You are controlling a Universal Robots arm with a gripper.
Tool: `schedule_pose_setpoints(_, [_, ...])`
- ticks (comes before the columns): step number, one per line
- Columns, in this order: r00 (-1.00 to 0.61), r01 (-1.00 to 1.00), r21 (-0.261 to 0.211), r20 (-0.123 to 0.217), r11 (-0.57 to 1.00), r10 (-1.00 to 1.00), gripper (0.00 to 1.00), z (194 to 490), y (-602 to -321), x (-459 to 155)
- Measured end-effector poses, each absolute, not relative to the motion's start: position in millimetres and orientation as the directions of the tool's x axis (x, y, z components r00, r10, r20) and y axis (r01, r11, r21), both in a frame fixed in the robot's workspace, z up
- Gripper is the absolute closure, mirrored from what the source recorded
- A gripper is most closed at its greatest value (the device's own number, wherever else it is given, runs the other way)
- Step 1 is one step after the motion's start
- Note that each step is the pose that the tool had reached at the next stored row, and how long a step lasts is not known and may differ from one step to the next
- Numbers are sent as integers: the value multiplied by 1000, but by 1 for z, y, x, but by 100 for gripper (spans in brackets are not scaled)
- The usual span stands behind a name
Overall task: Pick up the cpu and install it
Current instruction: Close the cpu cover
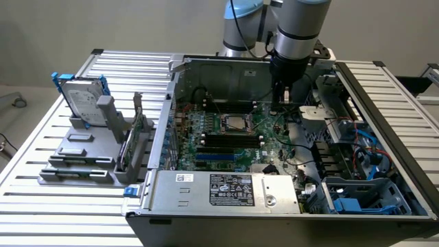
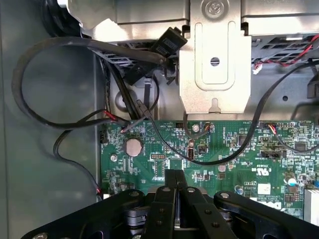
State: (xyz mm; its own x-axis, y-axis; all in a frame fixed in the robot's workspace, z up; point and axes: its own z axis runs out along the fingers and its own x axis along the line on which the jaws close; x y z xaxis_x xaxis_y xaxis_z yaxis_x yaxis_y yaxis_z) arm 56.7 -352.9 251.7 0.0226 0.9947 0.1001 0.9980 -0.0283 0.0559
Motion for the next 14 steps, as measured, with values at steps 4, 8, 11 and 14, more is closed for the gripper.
schedule_pose_setpoints(4, [23,998,56,100,-28,995,89,245,-352,57])
schedule_pose_setpoints(8, [24,998,48,111,-29,994,89,244,-352,56])
schedule_pose_setpoints(11, [26,999,27,120,-29,992,89,244,-352,56])
schedule_pose_setpoints(14, [29,1000,4,123,-30,992,89,245,-352,54])
